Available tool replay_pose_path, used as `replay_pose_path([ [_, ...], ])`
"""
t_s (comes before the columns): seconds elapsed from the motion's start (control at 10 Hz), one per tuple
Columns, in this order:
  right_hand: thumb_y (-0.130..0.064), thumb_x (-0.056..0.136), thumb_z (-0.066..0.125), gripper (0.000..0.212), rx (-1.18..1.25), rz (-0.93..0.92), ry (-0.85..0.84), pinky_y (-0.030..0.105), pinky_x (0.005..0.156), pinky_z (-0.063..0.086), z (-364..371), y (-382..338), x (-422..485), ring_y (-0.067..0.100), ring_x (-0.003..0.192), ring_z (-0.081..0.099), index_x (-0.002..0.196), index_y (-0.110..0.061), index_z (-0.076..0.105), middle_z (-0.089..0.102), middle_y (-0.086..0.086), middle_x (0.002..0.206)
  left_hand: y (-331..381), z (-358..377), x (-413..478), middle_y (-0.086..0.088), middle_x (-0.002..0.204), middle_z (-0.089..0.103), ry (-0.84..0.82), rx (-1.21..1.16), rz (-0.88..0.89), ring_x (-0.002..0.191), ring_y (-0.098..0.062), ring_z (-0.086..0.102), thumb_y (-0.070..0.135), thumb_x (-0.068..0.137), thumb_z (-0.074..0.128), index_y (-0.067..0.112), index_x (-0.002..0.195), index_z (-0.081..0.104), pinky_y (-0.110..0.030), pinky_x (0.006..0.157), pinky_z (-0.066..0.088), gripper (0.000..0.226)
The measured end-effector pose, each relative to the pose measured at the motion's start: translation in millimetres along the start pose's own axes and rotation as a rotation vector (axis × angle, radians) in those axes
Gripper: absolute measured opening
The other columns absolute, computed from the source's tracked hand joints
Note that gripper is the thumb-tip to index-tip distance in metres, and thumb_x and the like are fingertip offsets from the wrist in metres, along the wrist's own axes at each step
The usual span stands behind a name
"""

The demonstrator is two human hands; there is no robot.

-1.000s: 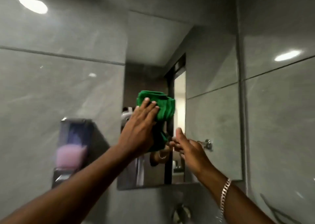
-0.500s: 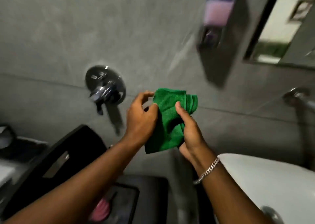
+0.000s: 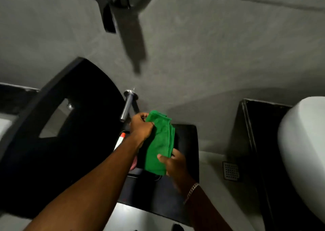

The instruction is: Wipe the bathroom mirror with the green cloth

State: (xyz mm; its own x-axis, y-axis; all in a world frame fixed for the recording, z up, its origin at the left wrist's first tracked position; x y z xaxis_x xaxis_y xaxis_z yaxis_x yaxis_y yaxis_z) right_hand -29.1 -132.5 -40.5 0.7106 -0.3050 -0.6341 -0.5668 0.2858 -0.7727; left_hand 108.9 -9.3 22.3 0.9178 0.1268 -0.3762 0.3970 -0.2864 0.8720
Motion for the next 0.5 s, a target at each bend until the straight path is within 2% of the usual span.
replay_pose_path([
  [0.1,0.008,0.081,0.064,0.026,-0.051,0.035,0.031,0.048,0.084,0.058,4.8,48.5,26.6,0.034,0.093,0.068,0.107,0.004,0.064,0.071,0.026,0.107,-57.2,12.6,21.7,-0.010,0.084,0.067,-0.015,0.075,-0.050,0.077,-0.022,0.061,-0.004,0.074,0.063,0.007,0.092,0.069,-0.030,0.072,0.052,0.022],
  [0.2,0.009,0.082,0.061,0.031,-0.129,0.035,0.038,0.027,0.075,0.058,11.8,96.5,62.6,0.028,0.093,0.068,0.112,0.002,0.061,0.071,0.021,0.109,-120.6,31.2,46.6,-0.012,0.089,0.065,-0.052,0.072,-0.115,0.085,-0.024,0.061,-0.009,0.075,0.056,0.004,0.097,0.065,-0.035,0.083,0.051,0.027],
  [0.3,0.012,0.081,0.057,0.036,-0.172,0.026,0.014,0.032,0.082,0.055,16.5,113.3,81.5,0.028,0.098,0.066,0.116,0.002,0.058,0.069,0.021,0.113,-147.7,36.6,56.2,-0.011,0.091,0.066,-0.097,0.063,-0.157,0.090,-0.028,0.064,-0.008,0.075,0.057,0.013,0.088,0.062,-0.041,0.088,0.053,0.025],
  [0.4,0.013,0.079,0.057,0.036,-0.271,0.032,0.008,0.032,0.077,0.054,15.4,111.0,90.7,0.028,0.096,0.066,0.114,0.002,0.057,0.069,0.020,0.107,-152.8,37.0,58.6,-0.009,0.086,0.066,-0.130,0.004,-0.154,0.089,-0.029,0.063,-0.011,0.075,0.059,0.021,0.074,0.055,-0.039,0.085,0.053,0.033],
  [0.5,0.004,0.077,0.064,0.035,-0.371,0.024,0.062,0.030,0.078,0.050,5.9,88.4,80.4,0.027,0.098,0.066,0.111,0.001,0.059,0.069,0.016,0.105,-128.2,31.0,53.3,-0.003,0.077,0.058,-0.116,-0.034,-0.086,0.078,-0.021,0.056,-0.015,0.077,0.057,0.016,0.081,0.056,-0.024,0.071,0.050,0.031],
])
Point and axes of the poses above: each hand's wrist, its own x-axis towards the middle knuckle, its own z-axis out of the palm, y = z × x, the point moved 8 cm from there along x, towards the middle knuckle
